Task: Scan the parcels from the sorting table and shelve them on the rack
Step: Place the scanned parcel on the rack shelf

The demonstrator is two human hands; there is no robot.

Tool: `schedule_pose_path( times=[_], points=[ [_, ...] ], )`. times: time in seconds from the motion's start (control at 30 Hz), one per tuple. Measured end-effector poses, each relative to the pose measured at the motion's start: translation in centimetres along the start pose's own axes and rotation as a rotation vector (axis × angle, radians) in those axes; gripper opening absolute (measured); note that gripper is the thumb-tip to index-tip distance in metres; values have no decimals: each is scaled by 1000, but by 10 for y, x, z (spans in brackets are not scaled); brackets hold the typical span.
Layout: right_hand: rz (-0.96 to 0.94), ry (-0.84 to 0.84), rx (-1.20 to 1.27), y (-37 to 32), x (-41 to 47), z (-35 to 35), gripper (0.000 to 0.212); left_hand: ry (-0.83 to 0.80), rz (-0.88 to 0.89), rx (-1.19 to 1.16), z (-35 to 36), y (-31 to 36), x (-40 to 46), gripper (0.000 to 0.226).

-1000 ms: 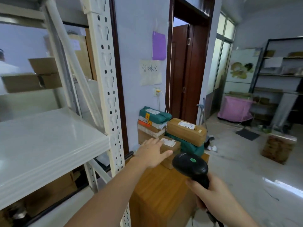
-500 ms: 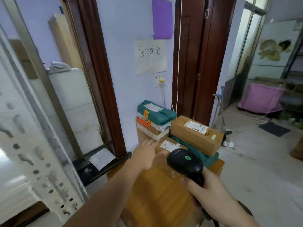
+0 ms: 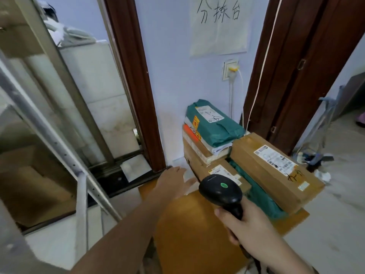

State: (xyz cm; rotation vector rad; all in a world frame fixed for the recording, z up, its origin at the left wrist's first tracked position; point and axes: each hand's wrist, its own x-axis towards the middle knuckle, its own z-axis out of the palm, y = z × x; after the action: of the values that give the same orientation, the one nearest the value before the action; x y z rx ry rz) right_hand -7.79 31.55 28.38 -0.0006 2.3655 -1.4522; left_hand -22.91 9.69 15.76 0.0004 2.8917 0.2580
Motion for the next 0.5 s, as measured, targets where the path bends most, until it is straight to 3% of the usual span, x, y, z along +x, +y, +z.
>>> schedule_pose_path(
  times=[0.23,0.4,0.5],
  points=[
    [23,-29,-12,4,60,10,17,-16,-65,132,50,-36,73,46],
    [51,-62,-7,13,97,10,11,-54,-153,-30,65,-40,105,69],
    [82,-92,-26,23,124,10,11,-73,-214,-68,77,-39,119,65]
  ],
)
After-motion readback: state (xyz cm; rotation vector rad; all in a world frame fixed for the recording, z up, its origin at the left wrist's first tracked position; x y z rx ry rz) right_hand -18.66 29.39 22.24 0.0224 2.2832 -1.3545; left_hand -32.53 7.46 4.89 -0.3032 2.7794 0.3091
